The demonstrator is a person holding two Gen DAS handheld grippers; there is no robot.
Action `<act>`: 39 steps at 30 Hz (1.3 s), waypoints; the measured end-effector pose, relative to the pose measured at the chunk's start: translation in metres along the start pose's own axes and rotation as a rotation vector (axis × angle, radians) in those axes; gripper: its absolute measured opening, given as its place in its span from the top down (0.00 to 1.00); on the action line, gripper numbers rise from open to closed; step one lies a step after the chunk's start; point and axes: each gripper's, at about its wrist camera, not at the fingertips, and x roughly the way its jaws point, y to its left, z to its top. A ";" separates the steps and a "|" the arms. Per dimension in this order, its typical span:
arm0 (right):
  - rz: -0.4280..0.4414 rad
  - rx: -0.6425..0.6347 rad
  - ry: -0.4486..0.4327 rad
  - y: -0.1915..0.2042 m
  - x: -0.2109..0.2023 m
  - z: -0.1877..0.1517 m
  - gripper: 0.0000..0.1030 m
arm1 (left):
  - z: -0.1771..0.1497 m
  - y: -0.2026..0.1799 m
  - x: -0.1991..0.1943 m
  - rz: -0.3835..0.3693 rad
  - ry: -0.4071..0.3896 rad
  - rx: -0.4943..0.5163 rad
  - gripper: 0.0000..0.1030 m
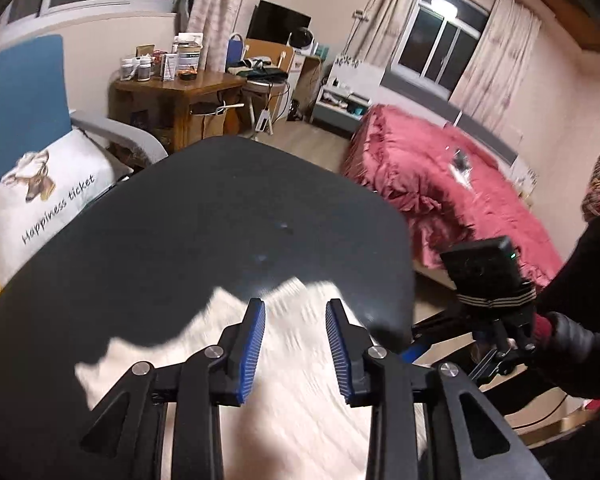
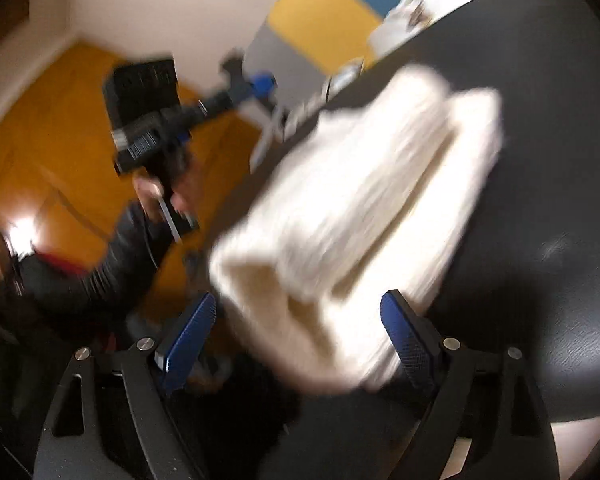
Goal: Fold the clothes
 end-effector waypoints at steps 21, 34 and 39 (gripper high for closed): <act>-0.238 -0.138 -0.149 0.020 -0.022 0.061 0.83 | -0.174 -0.033 -0.054 0.045 -0.157 -0.140 0.70; -0.493 -0.103 -0.002 -0.026 0.019 0.059 0.83 | -0.193 -0.049 -0.037 0.001 -0.043 -0.140 0.69; -0.493 -0.196 -0.036 0.015 -0.009 0.060 0.81 | -0.152 -0.032 -0.049 0.044 -0.138 -0.121 0.69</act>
